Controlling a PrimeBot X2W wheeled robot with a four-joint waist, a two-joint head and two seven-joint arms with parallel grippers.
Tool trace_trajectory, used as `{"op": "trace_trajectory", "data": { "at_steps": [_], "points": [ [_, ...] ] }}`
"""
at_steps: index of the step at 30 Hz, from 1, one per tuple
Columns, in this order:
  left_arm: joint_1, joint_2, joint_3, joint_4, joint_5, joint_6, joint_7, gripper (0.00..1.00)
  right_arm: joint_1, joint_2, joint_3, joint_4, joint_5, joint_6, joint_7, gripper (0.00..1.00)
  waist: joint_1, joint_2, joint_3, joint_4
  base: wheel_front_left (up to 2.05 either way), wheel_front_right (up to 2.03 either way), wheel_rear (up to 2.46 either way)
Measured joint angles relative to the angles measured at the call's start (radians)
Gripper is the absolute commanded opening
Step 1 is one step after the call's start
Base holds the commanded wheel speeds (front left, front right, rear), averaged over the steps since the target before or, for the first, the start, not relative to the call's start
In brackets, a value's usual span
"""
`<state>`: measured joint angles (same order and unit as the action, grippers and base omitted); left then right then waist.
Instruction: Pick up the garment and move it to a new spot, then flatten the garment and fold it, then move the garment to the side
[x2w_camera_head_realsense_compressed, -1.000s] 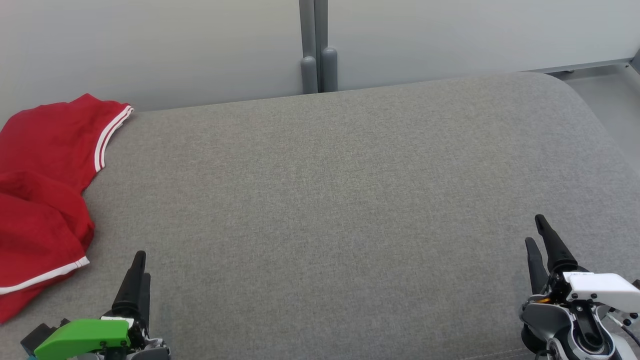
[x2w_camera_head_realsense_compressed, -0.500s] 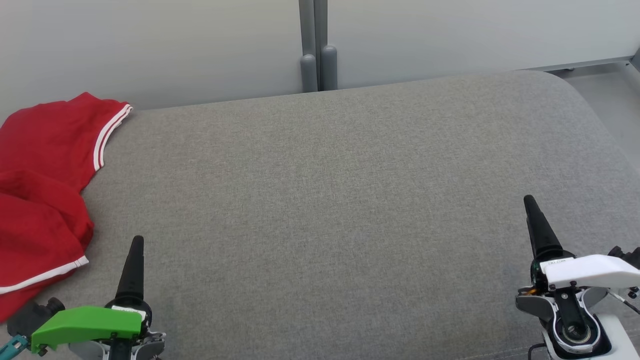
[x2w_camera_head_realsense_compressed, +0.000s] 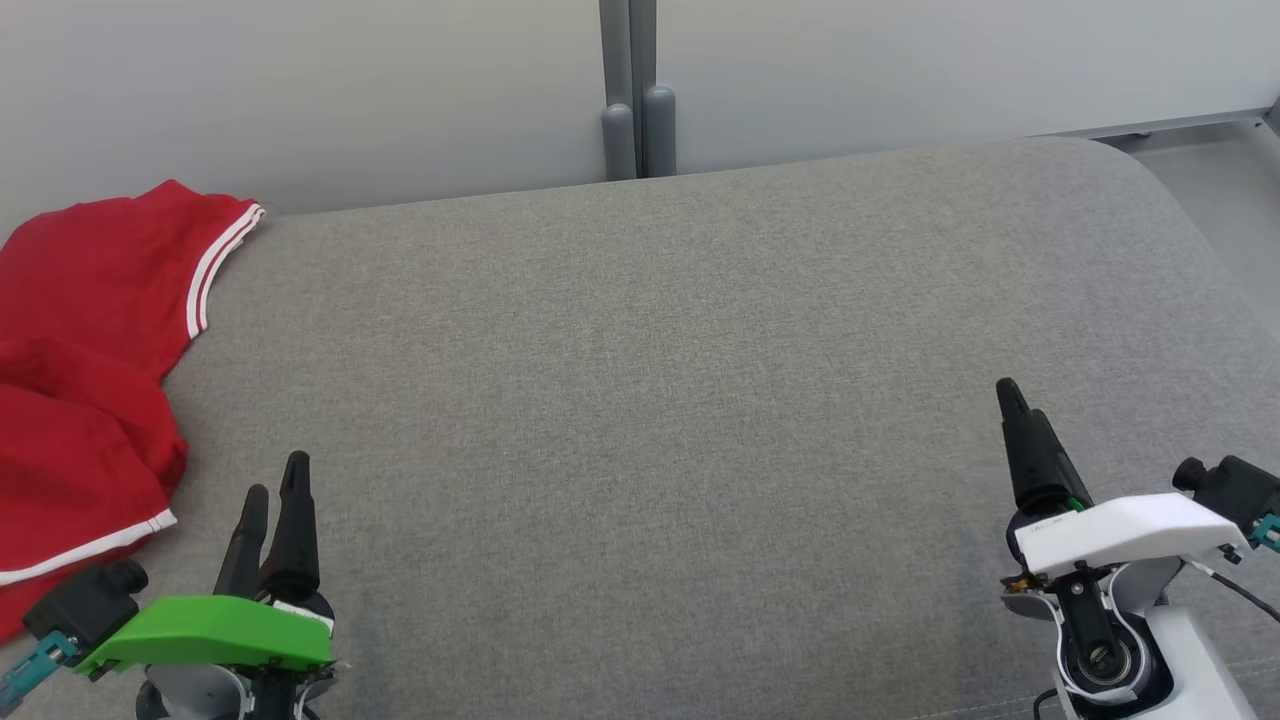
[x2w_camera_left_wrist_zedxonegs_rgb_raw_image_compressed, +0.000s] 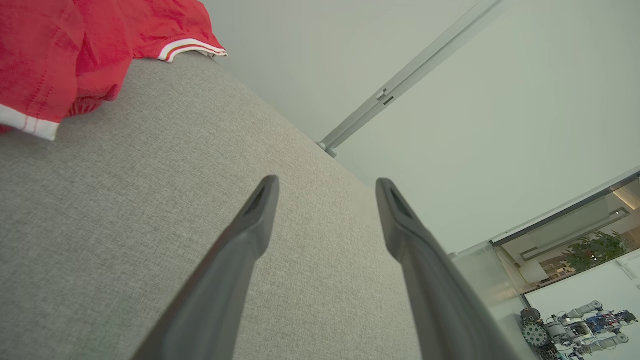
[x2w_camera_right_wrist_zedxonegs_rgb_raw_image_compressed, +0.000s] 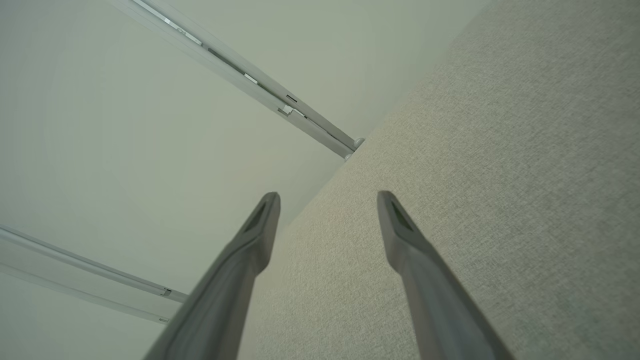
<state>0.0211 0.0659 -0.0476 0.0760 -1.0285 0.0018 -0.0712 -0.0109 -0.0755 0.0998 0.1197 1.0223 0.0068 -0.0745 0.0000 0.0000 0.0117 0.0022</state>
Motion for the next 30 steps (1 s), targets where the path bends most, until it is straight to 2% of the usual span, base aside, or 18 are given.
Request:
{"op": "trace_trajectory", "data": {
  "at_steps": [6, 30],
  "points": [
    [0.004, 0.004, -0.016, -0.020, 0.129, 0.021, -0.020, 1.00, 0.000, 0.000, 0.036, -0.013, -0.121, -0.010, -0.020, 1.00, 0.0000, 0.0000, 0.002, -0.001, 0.00, 0.00, 0.00],
    [0.065, -0.006, -0.049, -0.051, 0.463, 0.059, -0.090, 1.00, 0.001, 0.003, 0.136, -0.018, -0.474, -0.044, -0.088, 1.00, 0.0000, 0.0000, -0.012, -0.003, 0.00, 0.00, 0.00]
  ]
}}
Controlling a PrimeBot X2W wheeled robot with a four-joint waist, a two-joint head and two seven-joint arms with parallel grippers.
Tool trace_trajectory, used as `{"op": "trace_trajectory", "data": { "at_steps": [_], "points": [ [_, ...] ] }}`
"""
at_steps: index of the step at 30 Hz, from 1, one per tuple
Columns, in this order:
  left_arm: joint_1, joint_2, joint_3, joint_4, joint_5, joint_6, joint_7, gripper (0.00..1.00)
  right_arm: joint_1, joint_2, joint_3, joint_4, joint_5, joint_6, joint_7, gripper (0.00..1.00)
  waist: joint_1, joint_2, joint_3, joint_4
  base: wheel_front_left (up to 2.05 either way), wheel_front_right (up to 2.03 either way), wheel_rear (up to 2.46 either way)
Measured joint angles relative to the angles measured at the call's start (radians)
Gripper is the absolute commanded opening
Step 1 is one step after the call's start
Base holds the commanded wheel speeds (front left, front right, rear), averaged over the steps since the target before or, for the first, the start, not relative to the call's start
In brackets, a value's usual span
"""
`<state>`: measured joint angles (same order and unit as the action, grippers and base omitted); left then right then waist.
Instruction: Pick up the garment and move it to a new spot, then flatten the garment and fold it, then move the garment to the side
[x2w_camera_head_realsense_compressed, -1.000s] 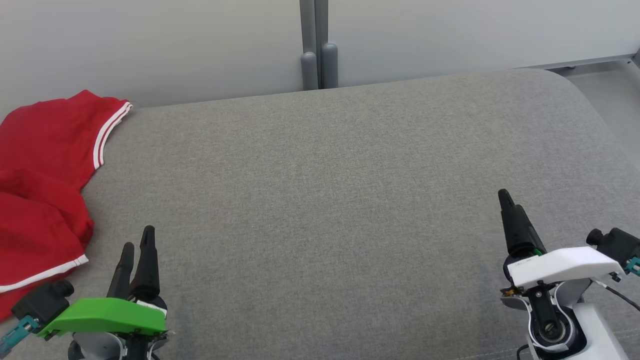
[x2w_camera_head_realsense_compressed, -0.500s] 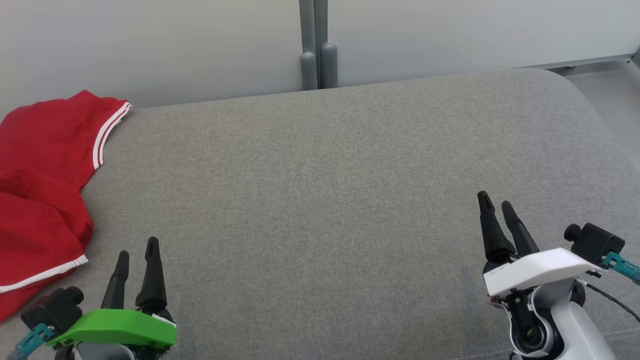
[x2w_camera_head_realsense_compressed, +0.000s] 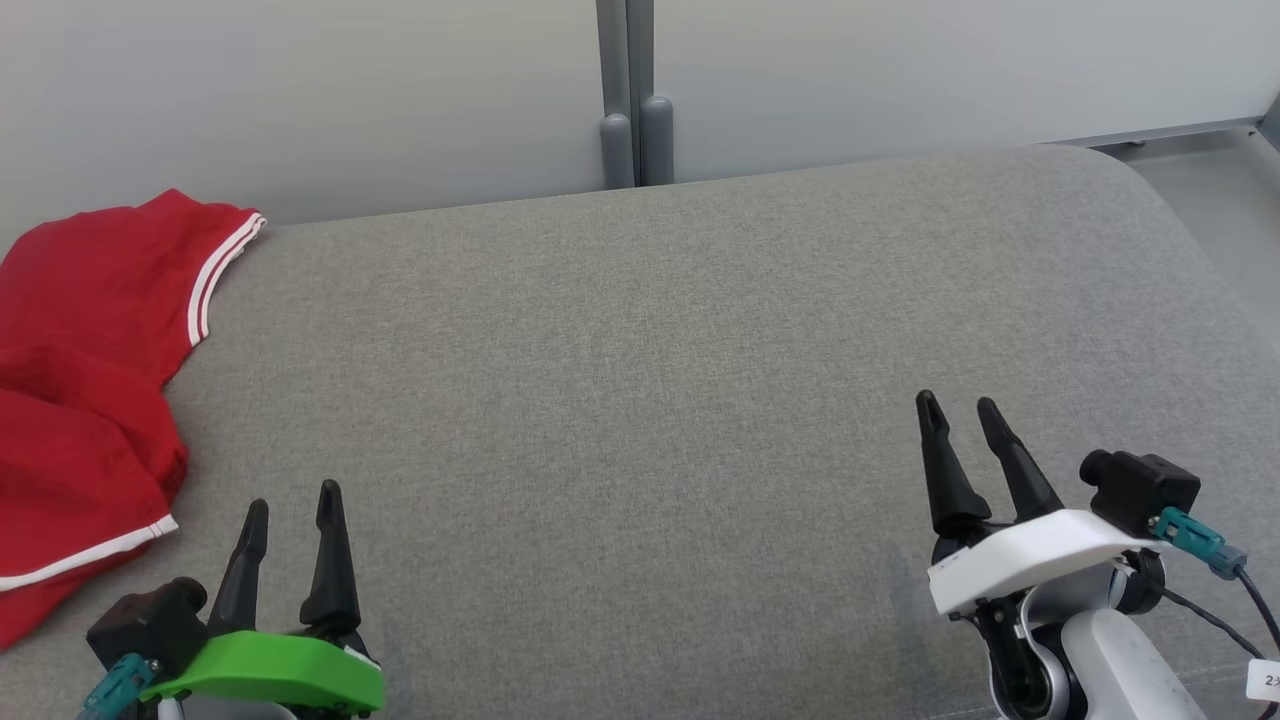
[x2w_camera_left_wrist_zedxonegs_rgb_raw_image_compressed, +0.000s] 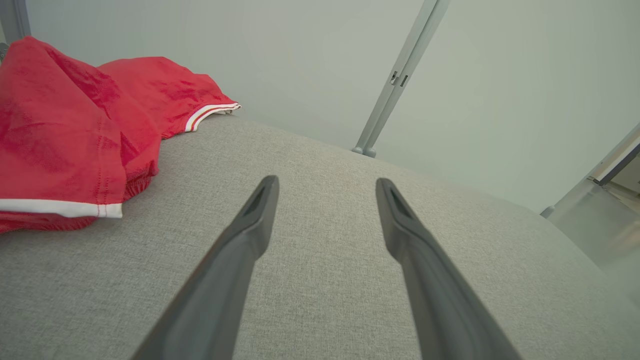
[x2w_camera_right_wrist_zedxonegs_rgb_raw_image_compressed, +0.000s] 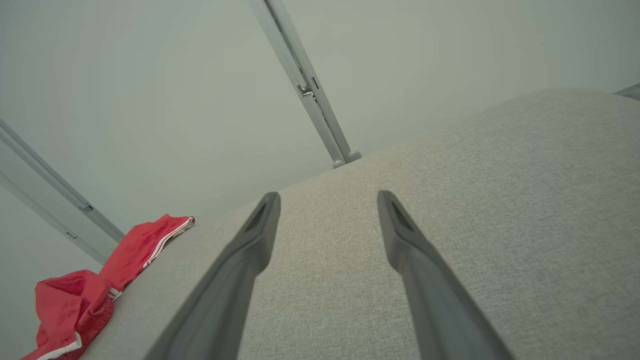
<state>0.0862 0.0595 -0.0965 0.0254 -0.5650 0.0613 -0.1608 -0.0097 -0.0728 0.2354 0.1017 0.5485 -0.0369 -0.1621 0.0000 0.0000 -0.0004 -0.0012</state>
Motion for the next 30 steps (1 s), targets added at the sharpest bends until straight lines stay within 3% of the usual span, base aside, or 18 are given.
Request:
{"op": "trace_trajectory", "data": {
  "at_steps": [24, 30],
  "points": [
    [0.061, -0.005, -0.009, -0.004, 0.289, 0.014, -0.072, 1.00, 0.017, 0.004, 0.078, -0.003, -0.322, -0.008, -0.072, 1.00, 0.0000, 0.0000, -0.020, 0.000, 0.00, 0.00, 0.00],
    [0.080, -0.007, -0.012, 0.008, 0.307, 0.014, -0.088, 1.00, 0.018, 0.007, 0.094, -0.009, -0.392, -0.009, -0.088, 1.00, 0.0000, 0.0000, -0.020, -0.001, 0.00, 0.00, 0.00]
  ]
}}
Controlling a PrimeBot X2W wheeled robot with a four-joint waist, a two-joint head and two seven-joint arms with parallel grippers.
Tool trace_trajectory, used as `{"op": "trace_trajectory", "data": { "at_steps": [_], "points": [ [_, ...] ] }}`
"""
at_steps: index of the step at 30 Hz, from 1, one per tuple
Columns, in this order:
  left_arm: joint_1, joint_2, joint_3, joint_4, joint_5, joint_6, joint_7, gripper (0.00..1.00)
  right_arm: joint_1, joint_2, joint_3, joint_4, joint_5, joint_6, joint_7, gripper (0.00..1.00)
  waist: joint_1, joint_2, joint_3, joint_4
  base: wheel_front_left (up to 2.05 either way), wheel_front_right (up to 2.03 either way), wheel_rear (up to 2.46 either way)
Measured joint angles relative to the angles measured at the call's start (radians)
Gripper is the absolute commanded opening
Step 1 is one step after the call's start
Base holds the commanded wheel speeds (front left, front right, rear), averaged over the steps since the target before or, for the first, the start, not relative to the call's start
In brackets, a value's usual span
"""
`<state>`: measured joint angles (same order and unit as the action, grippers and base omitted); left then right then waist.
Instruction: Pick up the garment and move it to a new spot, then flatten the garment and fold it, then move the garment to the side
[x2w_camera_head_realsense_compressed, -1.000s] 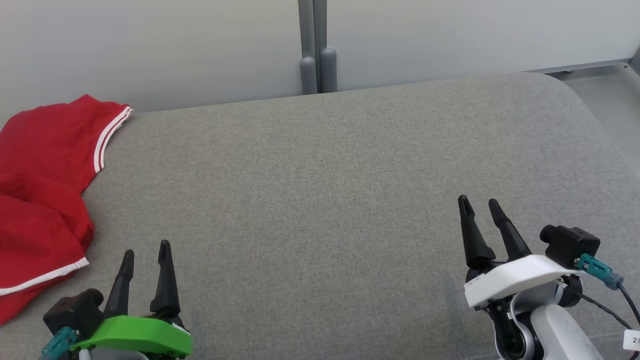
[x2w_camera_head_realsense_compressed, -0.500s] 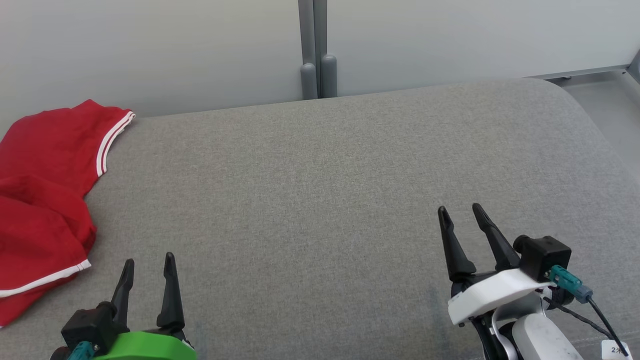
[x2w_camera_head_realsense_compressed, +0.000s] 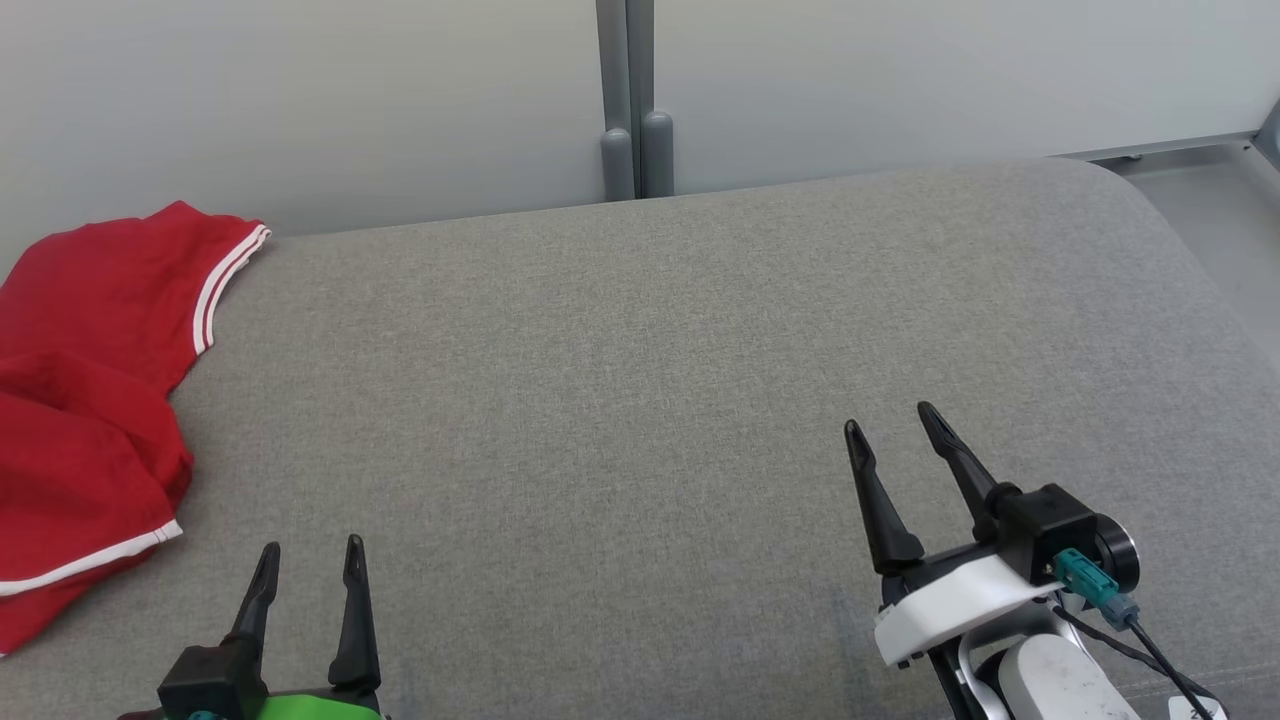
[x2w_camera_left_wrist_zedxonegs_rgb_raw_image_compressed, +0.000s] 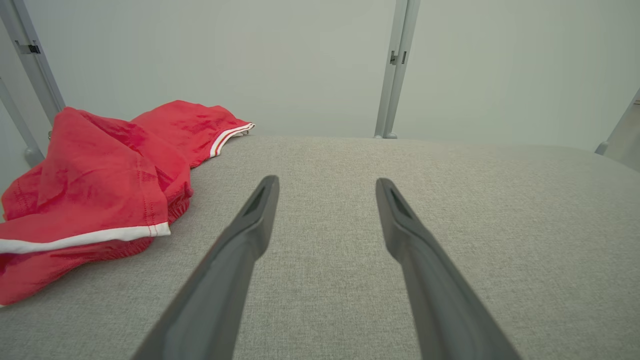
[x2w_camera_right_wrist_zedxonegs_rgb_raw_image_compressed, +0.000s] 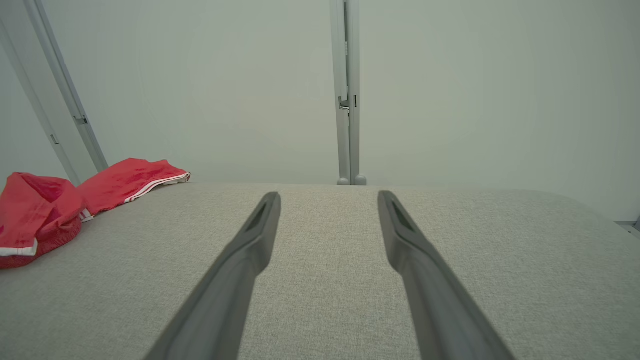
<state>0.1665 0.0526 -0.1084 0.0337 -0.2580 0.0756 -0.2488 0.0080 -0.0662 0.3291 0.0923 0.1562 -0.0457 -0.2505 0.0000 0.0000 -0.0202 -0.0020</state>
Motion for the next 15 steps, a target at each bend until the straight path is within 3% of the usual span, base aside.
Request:
{"op": "trace_trajectory", "data": {
  "at_steps": [15],
  "points": [
    [0.002, -0.001, -0.003, 0.022, 0.000, -0.001, 0.000, 1.00, 0.000, 0.001, -0.004, 0.000, -0.001, 0.000, -0.001, 1.00, 0.0000, 0.0000, 0.003, 0.000, 0.00, 0.00, 0.00]
  ]
}}
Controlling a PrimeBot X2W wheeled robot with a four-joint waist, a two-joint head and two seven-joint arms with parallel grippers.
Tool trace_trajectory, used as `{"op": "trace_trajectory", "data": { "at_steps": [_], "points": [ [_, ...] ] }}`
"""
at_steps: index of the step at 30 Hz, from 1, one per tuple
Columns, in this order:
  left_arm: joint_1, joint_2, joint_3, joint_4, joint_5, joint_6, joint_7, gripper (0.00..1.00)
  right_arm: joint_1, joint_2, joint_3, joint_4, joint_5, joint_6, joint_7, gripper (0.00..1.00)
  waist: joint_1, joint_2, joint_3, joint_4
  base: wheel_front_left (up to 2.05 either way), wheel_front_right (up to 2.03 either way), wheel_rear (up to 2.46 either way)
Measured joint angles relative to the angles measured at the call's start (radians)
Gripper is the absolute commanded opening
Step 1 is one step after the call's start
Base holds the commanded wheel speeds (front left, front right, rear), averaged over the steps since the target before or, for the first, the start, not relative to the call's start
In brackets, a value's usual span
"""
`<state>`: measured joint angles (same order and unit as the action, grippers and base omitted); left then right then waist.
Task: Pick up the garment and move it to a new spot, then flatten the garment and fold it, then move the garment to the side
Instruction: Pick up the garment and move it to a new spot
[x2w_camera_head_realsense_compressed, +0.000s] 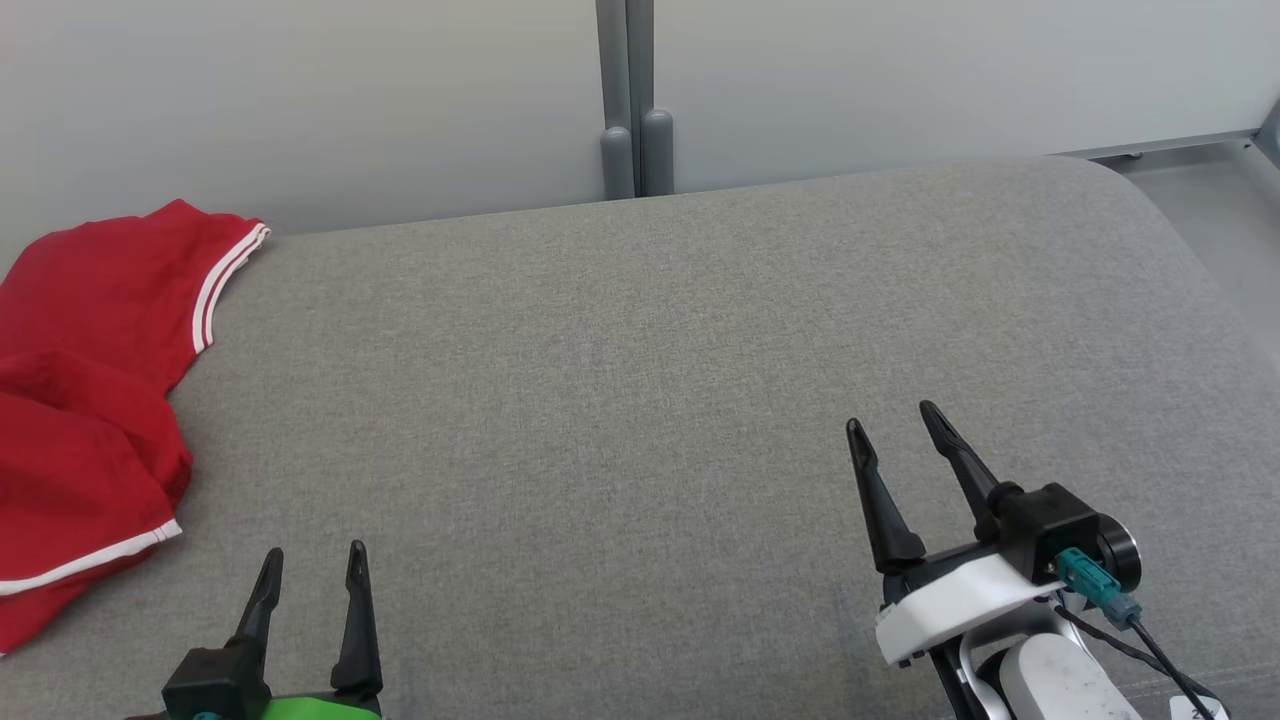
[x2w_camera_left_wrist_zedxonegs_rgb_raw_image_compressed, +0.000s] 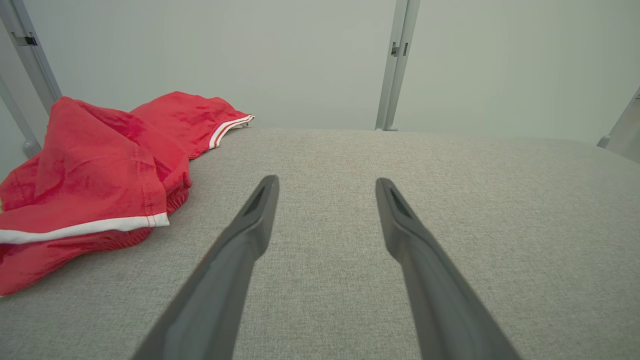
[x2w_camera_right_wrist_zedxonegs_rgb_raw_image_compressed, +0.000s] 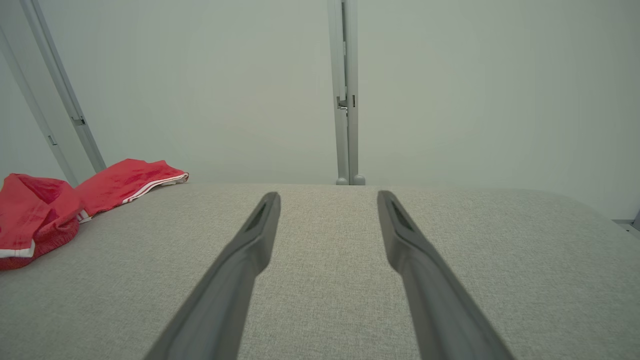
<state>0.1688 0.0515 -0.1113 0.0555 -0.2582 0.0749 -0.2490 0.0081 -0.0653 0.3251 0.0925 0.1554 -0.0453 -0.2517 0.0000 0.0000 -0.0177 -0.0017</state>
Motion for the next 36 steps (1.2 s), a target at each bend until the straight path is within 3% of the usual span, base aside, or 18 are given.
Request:
{"op": "trace_trajectory", "data": {
  "at_steps": [23, 36],
  "points": [
    [-0.005, -0.001, 0.002, 0.012, 0.000, -0.004, 0.000, 1.00, 0.000, 0.003, -0.019, 0.002, -0.006, 0.001, 0.000, 1.00, 0.0000, 0.0000, 0.000, 0.004, 0.00, 0.00, 0.00],
    [-0.027, -0.002, -0.005, 0.018, 0.018, -0.002, 0.000, 1.00, 0.002, 0.002, -0.045, 0.002, -0.007, 0.005, 0.000, 1.00, 0.0000, 0.0000, -0.006, 0.095, 0.00, 0.00, 0.00]
  ]
}}
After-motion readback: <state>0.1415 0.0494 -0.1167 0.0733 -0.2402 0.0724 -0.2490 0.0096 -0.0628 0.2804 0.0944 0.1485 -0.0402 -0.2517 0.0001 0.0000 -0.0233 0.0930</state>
